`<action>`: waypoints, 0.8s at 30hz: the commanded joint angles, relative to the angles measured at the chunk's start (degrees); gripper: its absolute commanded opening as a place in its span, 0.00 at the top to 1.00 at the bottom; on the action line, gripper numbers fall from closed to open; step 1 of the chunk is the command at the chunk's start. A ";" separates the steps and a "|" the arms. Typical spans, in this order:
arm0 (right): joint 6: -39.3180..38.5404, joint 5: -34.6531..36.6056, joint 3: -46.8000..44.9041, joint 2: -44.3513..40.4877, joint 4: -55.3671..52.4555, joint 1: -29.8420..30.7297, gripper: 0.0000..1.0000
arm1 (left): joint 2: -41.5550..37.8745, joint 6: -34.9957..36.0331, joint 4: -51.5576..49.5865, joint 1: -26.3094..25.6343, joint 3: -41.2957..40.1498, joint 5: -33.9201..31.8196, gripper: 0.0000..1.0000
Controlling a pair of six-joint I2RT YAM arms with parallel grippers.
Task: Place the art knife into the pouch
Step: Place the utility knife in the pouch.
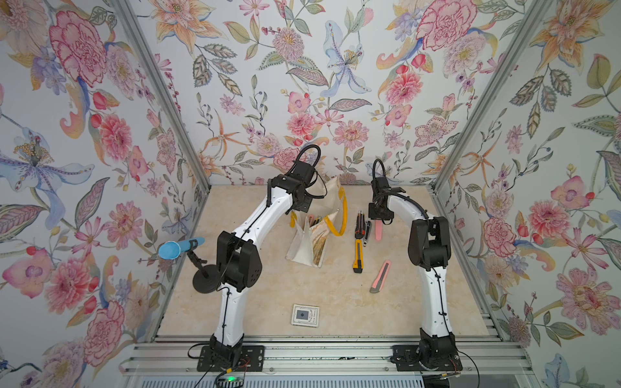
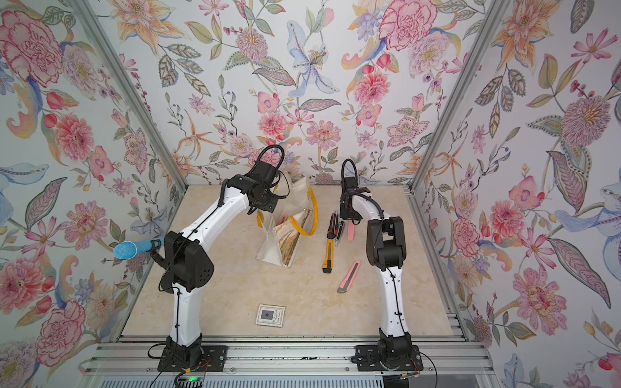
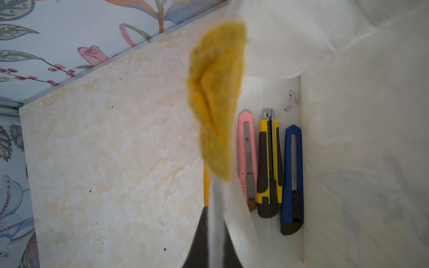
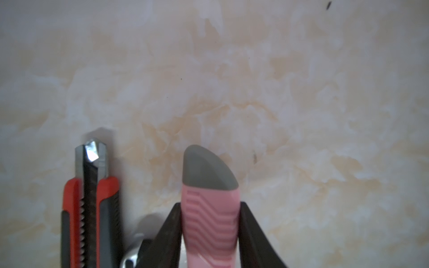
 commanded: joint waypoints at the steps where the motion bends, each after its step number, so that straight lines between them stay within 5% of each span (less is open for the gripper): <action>1: 0.50 1.86 2.63 -8.60 -1.13 0.47 0.76 | -2.52 -0.04 0.97 -0.19 -0.86 1.75 1.00; 17: 5.69 -5.27 18.51 -16.45 0.00 14.04 0.76 | -7.93 2.00 3.50 -0.58 -6.17 7.18 1.00; 24: 10.21 -11.93 15.84 -16.81 3.99 19.64 0.77 | -8.83 2.35 4.09 -0.66 -7.44 7.83 1.00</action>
